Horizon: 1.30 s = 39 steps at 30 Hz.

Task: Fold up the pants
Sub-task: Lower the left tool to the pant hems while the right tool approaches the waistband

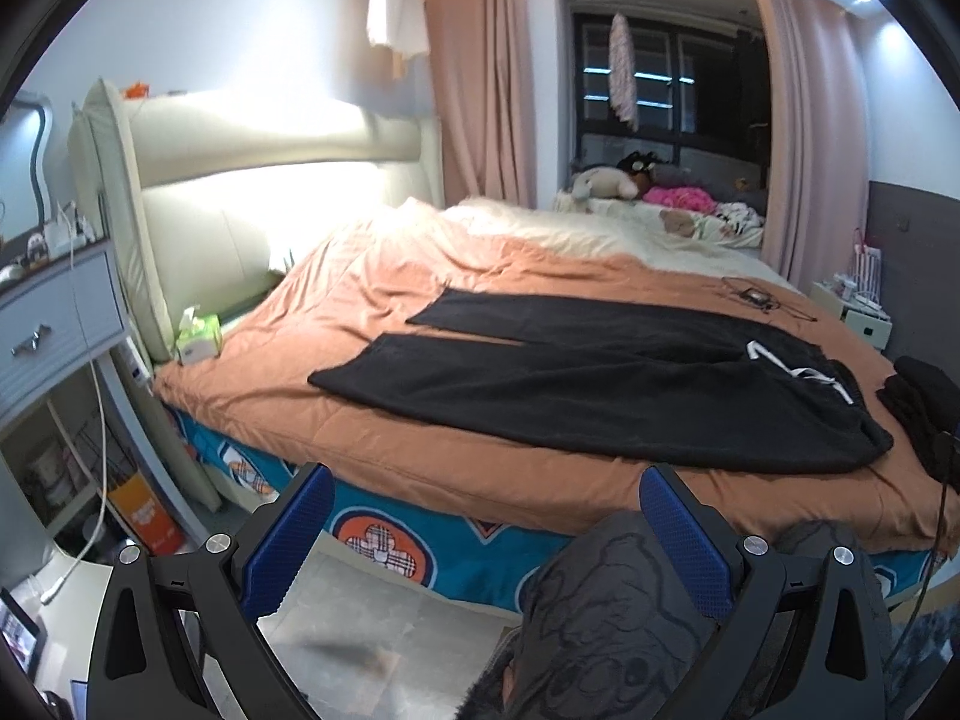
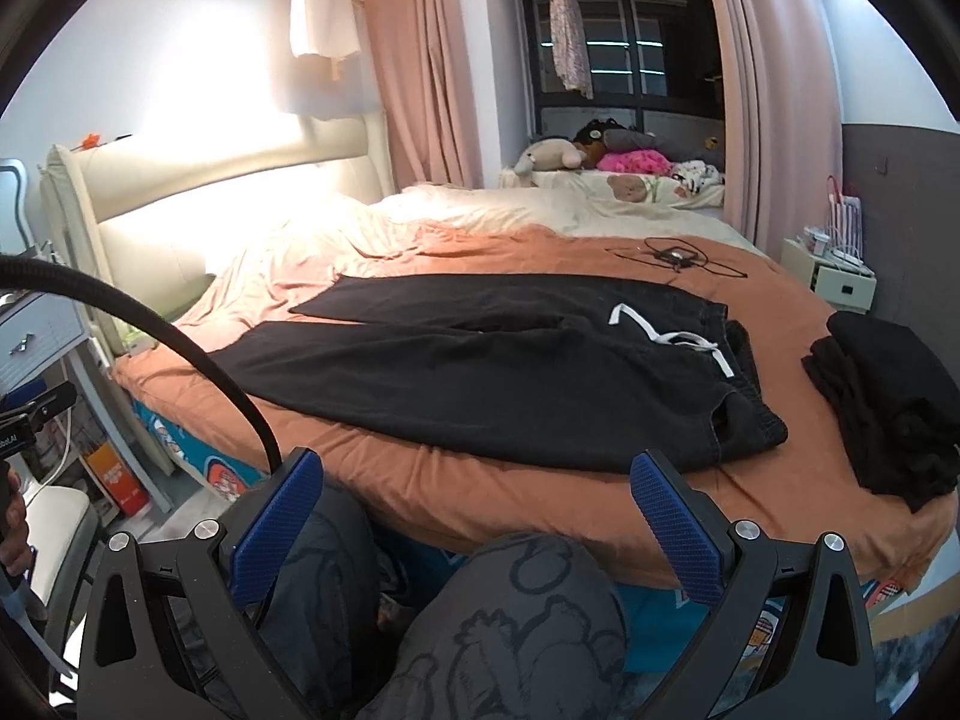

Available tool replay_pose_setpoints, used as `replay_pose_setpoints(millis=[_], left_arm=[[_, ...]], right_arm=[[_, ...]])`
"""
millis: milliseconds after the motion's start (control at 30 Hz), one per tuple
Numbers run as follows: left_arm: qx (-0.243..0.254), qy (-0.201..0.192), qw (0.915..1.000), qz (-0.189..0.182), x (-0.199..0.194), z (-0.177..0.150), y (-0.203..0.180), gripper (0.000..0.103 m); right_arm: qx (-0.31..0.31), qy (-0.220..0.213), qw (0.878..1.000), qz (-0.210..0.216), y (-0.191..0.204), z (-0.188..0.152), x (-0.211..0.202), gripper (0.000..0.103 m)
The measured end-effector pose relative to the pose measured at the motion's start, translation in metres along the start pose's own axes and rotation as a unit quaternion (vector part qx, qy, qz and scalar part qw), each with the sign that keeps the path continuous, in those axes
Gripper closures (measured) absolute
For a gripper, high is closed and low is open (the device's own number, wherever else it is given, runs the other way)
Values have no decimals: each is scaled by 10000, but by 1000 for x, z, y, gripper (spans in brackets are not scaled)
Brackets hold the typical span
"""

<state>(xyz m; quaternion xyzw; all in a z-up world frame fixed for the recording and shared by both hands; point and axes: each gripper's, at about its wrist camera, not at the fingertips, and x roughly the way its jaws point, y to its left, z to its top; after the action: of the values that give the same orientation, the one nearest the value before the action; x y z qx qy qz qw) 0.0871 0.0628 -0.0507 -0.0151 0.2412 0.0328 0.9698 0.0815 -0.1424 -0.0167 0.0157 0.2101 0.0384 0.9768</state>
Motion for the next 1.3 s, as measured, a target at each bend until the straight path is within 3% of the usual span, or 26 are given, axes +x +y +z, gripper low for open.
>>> replay_pose_setpoints(millis=[300,533,667,900,1067,1133,1233,1300], left_arm=[[-121,471,9987,155,52,6,12,0],[-274,947,9937,541,98,11,26,0],[-253,1199,9902,666,124,11,30,0],[-339,1620,9842,623,169,9,34,0],[-366,1886,9798,563,200,11,31,0],[-286,1942,9788,579,209,13,27,0],[-177,2134,9749,610,226,15,21,0],[7,2199,9734,649,233,15,13,0]], right_arm=[[153,316,9985,-425,10,16,39,0],[90,721,9930,-931,27,29,67,0],[-145,961,9903,-994,43,33,84,0],[-216,1323,9832,-1235,54,36,103,0],[347,1542,9790,-1288,44,38,113,0],[581,1513,9782,-1301,40,38,112,0],[959,1416,9805,-967,34,41,107,0],[1015,1366,9797,-1062,35,44,102,0]])
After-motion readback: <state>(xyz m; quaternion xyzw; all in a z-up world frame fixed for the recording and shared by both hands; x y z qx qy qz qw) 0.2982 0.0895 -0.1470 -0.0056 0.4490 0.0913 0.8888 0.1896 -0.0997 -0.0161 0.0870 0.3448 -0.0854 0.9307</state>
